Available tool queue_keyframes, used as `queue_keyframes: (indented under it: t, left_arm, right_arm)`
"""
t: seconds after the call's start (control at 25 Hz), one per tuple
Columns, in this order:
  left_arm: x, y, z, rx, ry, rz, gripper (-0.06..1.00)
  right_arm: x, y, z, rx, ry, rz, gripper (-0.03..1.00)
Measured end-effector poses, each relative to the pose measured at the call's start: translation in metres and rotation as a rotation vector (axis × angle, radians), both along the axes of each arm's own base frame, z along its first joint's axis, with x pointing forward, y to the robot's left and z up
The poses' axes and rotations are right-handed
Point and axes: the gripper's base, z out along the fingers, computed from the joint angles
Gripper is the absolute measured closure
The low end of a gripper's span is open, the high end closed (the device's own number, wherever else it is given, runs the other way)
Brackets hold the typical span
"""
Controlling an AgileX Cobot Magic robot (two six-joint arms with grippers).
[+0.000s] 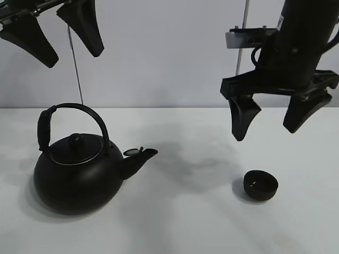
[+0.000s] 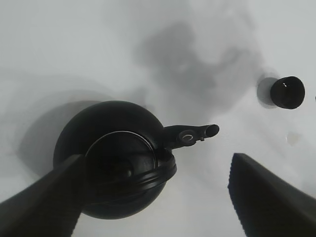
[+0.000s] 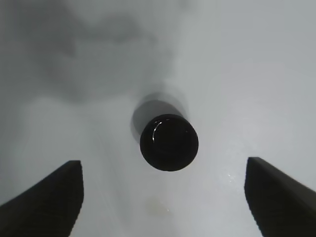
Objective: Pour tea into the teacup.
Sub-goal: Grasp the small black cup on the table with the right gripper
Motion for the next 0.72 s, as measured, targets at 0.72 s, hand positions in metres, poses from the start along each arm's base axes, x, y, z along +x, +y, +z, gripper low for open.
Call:
queue_keyframes:
  t: [0.72]
  left_arm:
    - [0.000,0.000,0.000,0.000,0.000,0.000,0.37]
  right_arm:
    - [-0.023,-0.008,-0.058,0.017,-0.026,-0.011,0.36]
